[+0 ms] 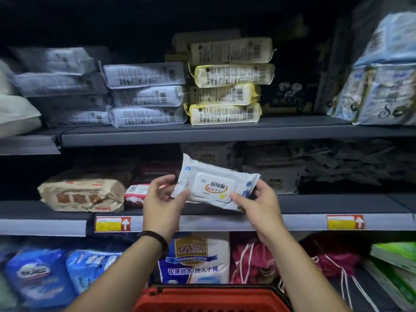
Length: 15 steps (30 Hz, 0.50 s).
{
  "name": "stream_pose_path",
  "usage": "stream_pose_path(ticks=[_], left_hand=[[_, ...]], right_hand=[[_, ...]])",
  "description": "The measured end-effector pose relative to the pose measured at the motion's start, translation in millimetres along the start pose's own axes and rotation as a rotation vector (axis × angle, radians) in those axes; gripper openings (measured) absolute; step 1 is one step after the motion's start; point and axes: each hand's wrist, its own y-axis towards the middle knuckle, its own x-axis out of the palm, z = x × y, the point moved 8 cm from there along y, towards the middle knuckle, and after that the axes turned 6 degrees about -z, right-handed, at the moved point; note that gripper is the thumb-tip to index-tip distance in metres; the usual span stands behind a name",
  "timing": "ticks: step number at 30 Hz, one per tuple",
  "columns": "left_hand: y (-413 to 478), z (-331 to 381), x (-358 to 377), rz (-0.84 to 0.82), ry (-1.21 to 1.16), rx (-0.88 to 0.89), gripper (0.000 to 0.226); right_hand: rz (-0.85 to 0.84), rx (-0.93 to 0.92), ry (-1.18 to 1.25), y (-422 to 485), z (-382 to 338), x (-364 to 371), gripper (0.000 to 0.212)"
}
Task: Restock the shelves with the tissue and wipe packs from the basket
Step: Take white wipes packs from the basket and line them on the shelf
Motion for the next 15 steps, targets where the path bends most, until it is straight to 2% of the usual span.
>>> stream_pose_path(ticks=[3,5,8,10,15], left_hand=[[-0.7,10.8,4.0,-0.018,0.743,0.232,0.059],[-10.3,5.4,17.1,-0.071,1.061,0.320,0.070],[-19.3,-12.9,36.8,-0.287,1.272,0.352,0.076],[-18.1,-29.8,40.6,-0.388,1.343,0.286,0.080],[-17.2,-51.2,47.1,-0.440,1.455,0.180,0.095]], right_hand=[[0.043,-0.093,-0.219,12.2,-2.2,6.1,0.033],[0.063,-0.071,-0.394,15.6,10.7,14.3,0.026],[0.122,-0.026,-0.570,17.5,26.2,20.4,0.022],[0.162,-0.046,-0.641,23.0,25.8,20.1,0.018],[0.263,-0.037,-0.581,29.1,26.1,12.1,0.029]])
